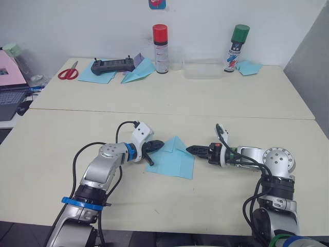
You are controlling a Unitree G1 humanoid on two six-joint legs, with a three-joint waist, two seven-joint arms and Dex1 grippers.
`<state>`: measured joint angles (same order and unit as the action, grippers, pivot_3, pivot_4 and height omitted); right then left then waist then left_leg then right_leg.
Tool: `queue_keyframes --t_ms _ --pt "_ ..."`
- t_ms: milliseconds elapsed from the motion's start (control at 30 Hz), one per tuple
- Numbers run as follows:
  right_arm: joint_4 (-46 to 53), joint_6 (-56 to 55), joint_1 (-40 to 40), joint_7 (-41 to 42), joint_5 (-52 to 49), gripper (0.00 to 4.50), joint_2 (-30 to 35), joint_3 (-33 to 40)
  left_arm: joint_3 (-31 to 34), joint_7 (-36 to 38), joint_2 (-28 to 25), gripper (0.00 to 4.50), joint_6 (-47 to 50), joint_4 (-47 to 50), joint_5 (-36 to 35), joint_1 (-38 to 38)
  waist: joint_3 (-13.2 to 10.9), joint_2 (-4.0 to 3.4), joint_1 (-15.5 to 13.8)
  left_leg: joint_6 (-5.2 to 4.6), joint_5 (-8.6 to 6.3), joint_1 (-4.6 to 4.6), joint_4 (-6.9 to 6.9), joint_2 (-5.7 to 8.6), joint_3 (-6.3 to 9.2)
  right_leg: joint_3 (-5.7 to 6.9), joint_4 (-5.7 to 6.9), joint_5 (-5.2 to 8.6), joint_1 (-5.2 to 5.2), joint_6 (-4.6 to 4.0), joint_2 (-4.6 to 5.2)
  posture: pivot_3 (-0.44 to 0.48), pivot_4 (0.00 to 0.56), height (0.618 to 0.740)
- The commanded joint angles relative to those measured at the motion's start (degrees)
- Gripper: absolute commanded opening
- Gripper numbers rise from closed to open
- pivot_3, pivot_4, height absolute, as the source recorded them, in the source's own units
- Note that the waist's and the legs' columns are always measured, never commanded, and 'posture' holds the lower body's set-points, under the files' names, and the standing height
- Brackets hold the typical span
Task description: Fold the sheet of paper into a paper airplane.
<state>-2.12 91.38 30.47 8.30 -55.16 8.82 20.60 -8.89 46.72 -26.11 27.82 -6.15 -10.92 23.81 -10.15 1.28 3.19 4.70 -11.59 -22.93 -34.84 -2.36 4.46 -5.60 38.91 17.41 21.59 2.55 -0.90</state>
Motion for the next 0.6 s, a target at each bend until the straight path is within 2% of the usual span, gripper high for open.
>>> queue_keyframes --t_ms 33,300,467,600 --pt "-1.66 1.12 0.28 -2.92 -5.56 3.06 -0.70 -1.78 -2.47 -0.20 1.00 0.00 1.66 -1.08 1.10 -1.18 0.00 0.00 0.00 0.00 0.00 0.00 0.00 0.00 0.00 0.00 0.00 0.00 0.01 0.00 0.00 0.000 0.150 0.740" --pt "-3.89 1.12 1.08 -9.20 -11.28 3.06 -2.16 0.61 -2.54 -0.33 1.23 0.00 1.37 -1.31 1.51 -1.41 -0.01 -0.01 -0.09 0.00 0.00 -0.06 0.00 0.01 0.00 -0.01 -0.02 0.00 0.04 0.00 0.01 0.000 0.150 0.740" --pt "-6.82 0.71 5.01 -12.72 -9.18 3.06 -5.26 7.19 -2.29 -0.30 1.13 0.00 1.27 -1.43 1.63 -1.47 -0.03 -0.04 -0.11 0.00 0.00 -0.07 -0.01 0.01 -0.01 -0.01 -0.02 0.00 0.06 0.00 0.01 0.000 0.150 0.740" --pt "-7.97 1.04 6.88 -13.42 -8.37 3.06 -6.45 8.60 -2.38 -0.49 1.18 0.00 1.02 -1.49 1.98 -1.39 -0.03 -0.05 -0.22 0.00 0.00 -0.15 0.00 0.02 -0.01 0.00 -0.04 0.00 0.13 0.00 0.02 0.000 0.150 0.740"
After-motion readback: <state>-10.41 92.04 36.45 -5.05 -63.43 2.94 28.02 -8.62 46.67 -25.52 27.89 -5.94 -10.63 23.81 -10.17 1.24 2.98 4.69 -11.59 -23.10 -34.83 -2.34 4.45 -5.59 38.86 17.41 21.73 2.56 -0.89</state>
